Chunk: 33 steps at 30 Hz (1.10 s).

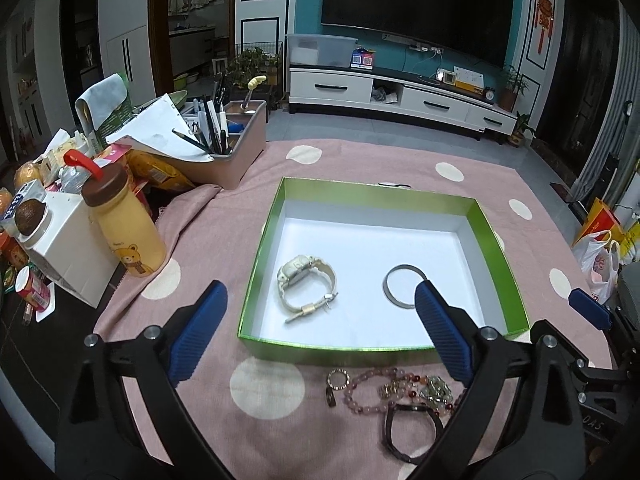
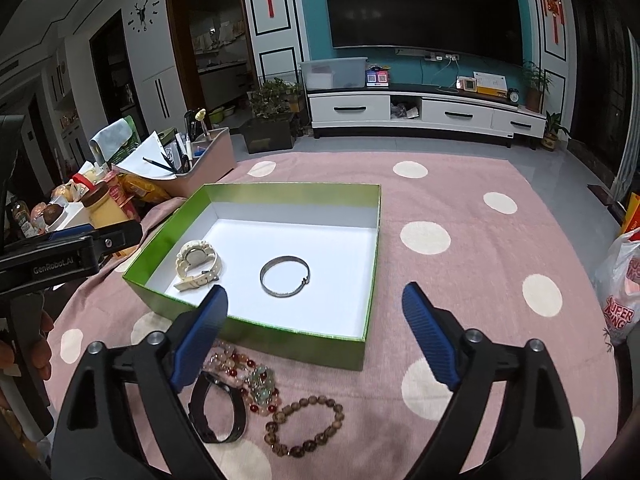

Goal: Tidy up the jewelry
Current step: 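Withdraw both tools from the box back toward the remaining jewelry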

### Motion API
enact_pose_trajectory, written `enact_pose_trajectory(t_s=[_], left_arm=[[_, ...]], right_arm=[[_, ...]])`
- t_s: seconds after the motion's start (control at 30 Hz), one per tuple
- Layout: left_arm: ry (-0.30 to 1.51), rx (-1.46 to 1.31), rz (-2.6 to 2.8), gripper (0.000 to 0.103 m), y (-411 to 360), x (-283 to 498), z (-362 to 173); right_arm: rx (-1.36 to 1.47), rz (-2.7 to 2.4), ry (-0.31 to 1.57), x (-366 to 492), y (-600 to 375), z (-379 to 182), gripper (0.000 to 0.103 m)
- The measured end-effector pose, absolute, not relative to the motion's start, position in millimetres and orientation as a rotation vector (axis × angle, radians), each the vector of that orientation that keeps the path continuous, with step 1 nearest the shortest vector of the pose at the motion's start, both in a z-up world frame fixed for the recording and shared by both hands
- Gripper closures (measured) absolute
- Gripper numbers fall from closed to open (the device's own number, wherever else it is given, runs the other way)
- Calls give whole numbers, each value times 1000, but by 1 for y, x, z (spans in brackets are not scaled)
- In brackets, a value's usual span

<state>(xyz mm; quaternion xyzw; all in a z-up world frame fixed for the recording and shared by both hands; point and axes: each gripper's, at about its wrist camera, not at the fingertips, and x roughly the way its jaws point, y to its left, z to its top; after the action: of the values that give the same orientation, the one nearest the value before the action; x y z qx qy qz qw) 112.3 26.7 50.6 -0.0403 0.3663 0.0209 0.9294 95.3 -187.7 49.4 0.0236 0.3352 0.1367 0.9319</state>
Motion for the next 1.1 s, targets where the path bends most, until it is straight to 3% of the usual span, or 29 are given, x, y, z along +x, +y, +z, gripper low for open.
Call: enact_pose_trajectory(t_s=[0.27,1.1], left_arm=[[766,-68,16,2,20,94,44],[880,-116,41,2,49,57,-10]], right_arm=[[56,281,706,78,-195,46,12],[124,252,796,40,-244,16,12]])
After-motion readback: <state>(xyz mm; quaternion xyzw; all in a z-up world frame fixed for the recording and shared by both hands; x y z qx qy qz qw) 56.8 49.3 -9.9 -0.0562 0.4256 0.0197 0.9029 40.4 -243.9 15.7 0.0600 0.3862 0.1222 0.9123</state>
